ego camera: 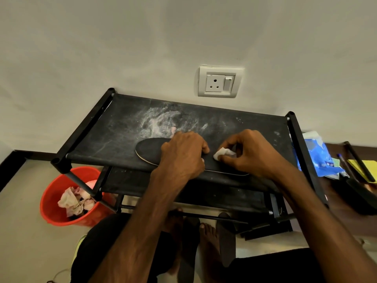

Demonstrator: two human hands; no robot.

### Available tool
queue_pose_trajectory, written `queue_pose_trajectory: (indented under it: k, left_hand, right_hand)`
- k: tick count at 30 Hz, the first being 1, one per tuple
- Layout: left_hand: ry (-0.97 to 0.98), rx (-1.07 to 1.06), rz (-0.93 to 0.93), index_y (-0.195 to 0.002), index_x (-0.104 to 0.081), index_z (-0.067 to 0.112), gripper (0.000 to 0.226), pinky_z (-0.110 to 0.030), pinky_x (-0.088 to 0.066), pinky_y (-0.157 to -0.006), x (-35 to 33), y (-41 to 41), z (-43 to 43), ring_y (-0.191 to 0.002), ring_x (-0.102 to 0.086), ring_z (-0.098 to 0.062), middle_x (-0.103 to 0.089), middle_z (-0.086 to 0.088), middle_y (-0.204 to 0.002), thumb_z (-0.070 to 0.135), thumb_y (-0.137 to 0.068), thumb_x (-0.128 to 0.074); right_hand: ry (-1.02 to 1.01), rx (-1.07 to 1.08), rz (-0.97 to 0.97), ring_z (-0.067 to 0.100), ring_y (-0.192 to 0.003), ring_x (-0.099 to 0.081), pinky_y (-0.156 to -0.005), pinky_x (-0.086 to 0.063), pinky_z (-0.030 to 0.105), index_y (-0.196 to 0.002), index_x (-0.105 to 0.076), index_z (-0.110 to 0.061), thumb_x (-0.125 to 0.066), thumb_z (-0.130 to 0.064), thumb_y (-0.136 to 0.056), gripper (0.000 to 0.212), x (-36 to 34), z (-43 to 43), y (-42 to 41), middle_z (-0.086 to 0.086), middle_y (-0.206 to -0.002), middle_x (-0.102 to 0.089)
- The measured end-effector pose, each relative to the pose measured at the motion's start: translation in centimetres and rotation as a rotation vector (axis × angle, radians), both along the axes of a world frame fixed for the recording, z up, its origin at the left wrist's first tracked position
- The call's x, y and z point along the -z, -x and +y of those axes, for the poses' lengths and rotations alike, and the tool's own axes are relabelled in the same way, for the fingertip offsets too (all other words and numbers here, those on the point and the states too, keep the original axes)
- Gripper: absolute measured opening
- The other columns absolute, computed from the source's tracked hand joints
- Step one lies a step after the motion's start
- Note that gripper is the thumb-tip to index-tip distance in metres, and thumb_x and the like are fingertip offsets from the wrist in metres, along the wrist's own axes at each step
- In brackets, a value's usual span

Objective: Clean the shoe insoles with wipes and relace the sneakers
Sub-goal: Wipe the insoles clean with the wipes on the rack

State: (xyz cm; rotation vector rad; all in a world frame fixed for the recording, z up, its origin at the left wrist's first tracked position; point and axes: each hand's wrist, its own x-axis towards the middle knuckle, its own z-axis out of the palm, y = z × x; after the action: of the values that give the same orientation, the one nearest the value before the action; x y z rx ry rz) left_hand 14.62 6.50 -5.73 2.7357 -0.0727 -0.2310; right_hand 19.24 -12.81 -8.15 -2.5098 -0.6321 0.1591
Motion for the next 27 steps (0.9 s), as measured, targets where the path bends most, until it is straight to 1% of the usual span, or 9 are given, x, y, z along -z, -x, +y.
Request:
queue_pose_trajectory:
  k: [4, 6, 8, 12, 14, 16, 20, 24, 27]
  left_hand:
    - [-0.012, 0.006, 0.000, -0.122, -0.068, 0.040, 0.031, -0.043, -0.041, -0.099, -0.1, -0.1, 0.1, -0.133, -0.044, -0.018, -0.057, 0.010, -0.133, 0.028, -0.093, -0.072]
    - [-0.010, 0.006, -0.002, -0.122, -0.067, 0.039, 0.032, -0.043, -0.041, -0.098, -0.1, -0.1, 0.0, -0.132, -0.044, -0.018, -0.056, 0.011, -0.134, 0.028, -0.093, -0.071]
    - [-0.003, 0.004, -0.003, -0.123, -0.067, 0.040, 0.032, -0.042, -0.040, -0.098, -0.1, -0.1, 0.1, -0.132, -0.044, -0.017, -0.056, 0.012, -0.133, 0.028, -0.093, -0.071]
    - [-0.002, -0.001, -0.014, -0.125, -0.065, 0.041, 0.035, -0.042, -0.041, -0.100, 0.0, 0.0, 0.2, -0.133, -0.044, -0.016, -0.055, 0.012, -0.134, 0.029, -0.093, -0.071]
    - [-0.009, -0.007, -0.025, -0.125, -0.066, 0.041, 0.035, -0.042, -0.043, -0.099, 0.1, 0.0, 0.2, -0.131, -0.046, -0.016, -0.056, 0.011, -0.132, 0.030, -0.092, -0.071]
    - [-0.021, -0.003, -0.035, -0.125, -0.066, 0.040, 0.036, -0.042, -0.044, -0.098, 0.2, 0.0, 0.2, -0.130, -0.047, -0.017, -0.056, 0.010, -0.132, 0.032, -0.091, -0.072]
    - [-0.034, 0.001, -0.049, -0.127, -0.062, 0.039, 0.039, -0.042, -0.043, -0.096, 0.3, 0.2, 0.1, -0.130, -0.046, -0.017, -0.054, 0.008, -0.133, 0.043, -0.089, -0.072]
    - [-0.035, 0.045, -0.030, -0.134, -0.056, 0.038, 0.056, -0.041, -0.042, -0.097, 0.2, 0.3, -0.3, -0.133, -0.040, -0.018, -0.051, 0.006, -0.137, 0.054, -0.083, -0.074]
    - [-0.036, 0.066, -0.012, -0.137, -0.053, 0.040, 0.061, -0.040, -0.041, -0.100, 0.0, 0.4, -0.3, -0.135, -0.038, -0.018, -0.049, 0.007, -0.140, 0.056, -0.082, -0.075]
  right_hand:
    - [-0.032, -0.113, 0.114, 0.003, -0.061, -0.065, -0.055, -0.049, 0.017, -0.092, -0.081, -0.027, -0.082, -0.033, -0.082, 0.012, -0.3, 0.2, 0.6, -0.013, -0.072, -0.073]
    - [-0.029, -0.036, 0.054, 0.002, -0.060, -0.064, -0.055, -0.048, 0.018, -0.091, -0.081, -0.031, -0.081, -0.038, -0.080, 0.012, 0.0, 0.0, 0.3, -0.014, -0.071, -0.072]
    - [-0.044, 0.049, -0.055, 0.002, -0.062, -0.063, -0.057, -0.050, 0.022, -0.092, -0.080, -0.033, -0.080, -0.039, -0.081, 0.013, 0.3, -0.3, -0.1, -0.015, -0.075, -0.072]
    - [-0.204, 0.194, -0.171, 0.005, -0.069, -0.066, -0.062, -0.056, 0.025, -0.093, -0.079, -0.031, -0.079, -0.041, -0.082, 0.015, 0.3, -0.9, 0.0, -0.015, -0.077, -0.072]
    - [-0.151, 0.266, -0.199, 0.003, -0.073, -0.066, -0.069, -0.059, 0.033, -0.097, -0.078, -0.031, -0.077, -0.046, -0.083, 0.021, 0.4, -1.2, 0.0, -0.015, -0.081, -0.072]
    - [-0.104, 0.305, -0.204, 0.002, -0.076, -0.065, -0.072, -0.060, 0.037, -0.101, -0.079, -0.029, -0.077, -0.046, -0.084, 0.023, 0.5, -1.5, -0.1, -0.014, -0.083, -0.071]
    - [-0.076, 0.317, -0.172, 0.000, -0.077, -0.064, -0.076, -0.060, 0.034, -0.105, -0.077, -0.027, -0.079, -0.038, -0.085, 0.022, 0.4, -1.6, -0.2, -0.014, -0.086, -0.069]
    - [-0.039, 0.297, -0.157, 0.007, -0.082, -0.067, -0.081, -0.060, 0.040, -0.106, -0.077, -0.026, -0.079, -0.034, -0.086, 0.022, 0.5, -1.2, 0.1, -0.007, -0.095, -0.075]
    - [-0.076, 0.292, -0.157, 0.007, -0.081, -0.067, -0.081, -0.060, 0.041, -0.105, -0.077, -0.026, -0.079, -0.033, -0.086, 0.021, 0.5, -0.9, 0.2, -0.010, -0.093, -0.074]
